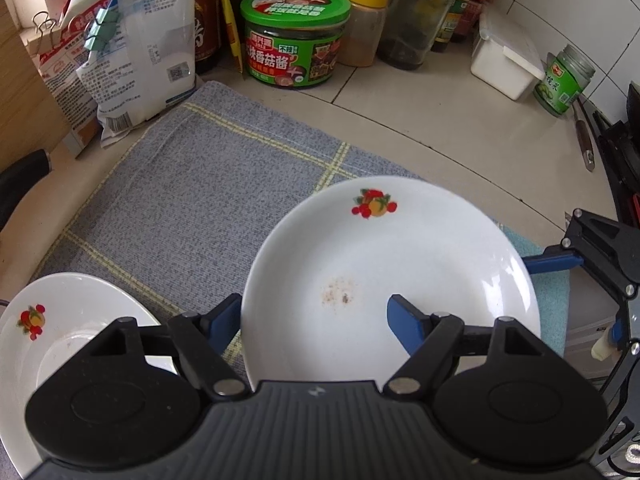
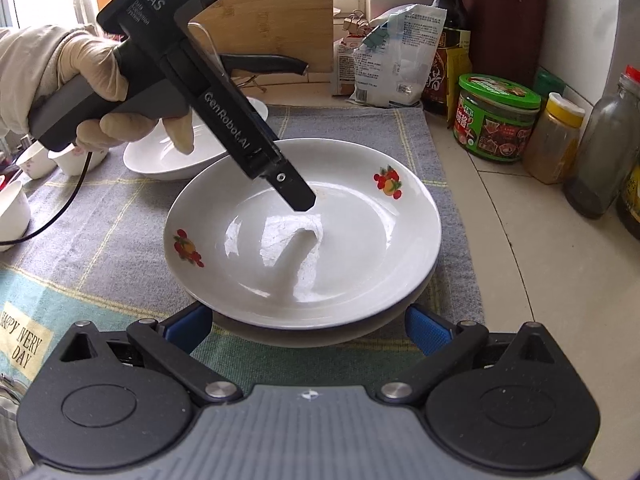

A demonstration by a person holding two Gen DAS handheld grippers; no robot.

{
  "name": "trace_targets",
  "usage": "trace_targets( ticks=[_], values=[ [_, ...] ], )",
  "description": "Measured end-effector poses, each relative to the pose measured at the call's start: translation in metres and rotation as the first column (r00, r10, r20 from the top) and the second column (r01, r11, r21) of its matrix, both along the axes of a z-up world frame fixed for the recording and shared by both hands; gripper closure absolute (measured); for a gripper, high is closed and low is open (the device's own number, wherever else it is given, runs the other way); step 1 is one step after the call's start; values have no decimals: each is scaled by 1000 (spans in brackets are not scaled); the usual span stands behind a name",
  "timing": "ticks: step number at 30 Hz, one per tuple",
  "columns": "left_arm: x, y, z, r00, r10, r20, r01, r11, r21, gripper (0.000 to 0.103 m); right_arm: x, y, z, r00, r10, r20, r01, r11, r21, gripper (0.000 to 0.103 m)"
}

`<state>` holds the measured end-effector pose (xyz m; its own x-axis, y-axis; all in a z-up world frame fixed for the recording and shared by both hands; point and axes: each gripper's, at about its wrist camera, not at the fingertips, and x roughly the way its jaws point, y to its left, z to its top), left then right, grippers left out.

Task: Organize plates and bowls
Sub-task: 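Set the stained plate onto the plate stack and open the left tool, then move the left tool to the white fruit-print plate on the towel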

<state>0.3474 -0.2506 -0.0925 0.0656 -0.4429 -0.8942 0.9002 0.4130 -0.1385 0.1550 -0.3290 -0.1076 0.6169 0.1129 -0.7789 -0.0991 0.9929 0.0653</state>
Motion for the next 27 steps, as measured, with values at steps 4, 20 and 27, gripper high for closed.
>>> trace_targets(
  ticks=[4, 20, 27],
  values=[
    [-1, 4, 2, 999, 29, 31, -29, 1000, -4, 25, -6, 4, 0, 1000, -13, 20, 13, 1000, -8, 0],
    [-66, 65, 56, 927, 229, 297, -202, 972, -119, 7, -27, 13, 20, 985, -148, 87, 151, 988, -29, 0],
    [-96, 108, 62, 879, 383, 283, -355, 923, -148, 5, -24, 27, 31, 991, -70, 111, 75, 996, -43, 0]
  ],
)
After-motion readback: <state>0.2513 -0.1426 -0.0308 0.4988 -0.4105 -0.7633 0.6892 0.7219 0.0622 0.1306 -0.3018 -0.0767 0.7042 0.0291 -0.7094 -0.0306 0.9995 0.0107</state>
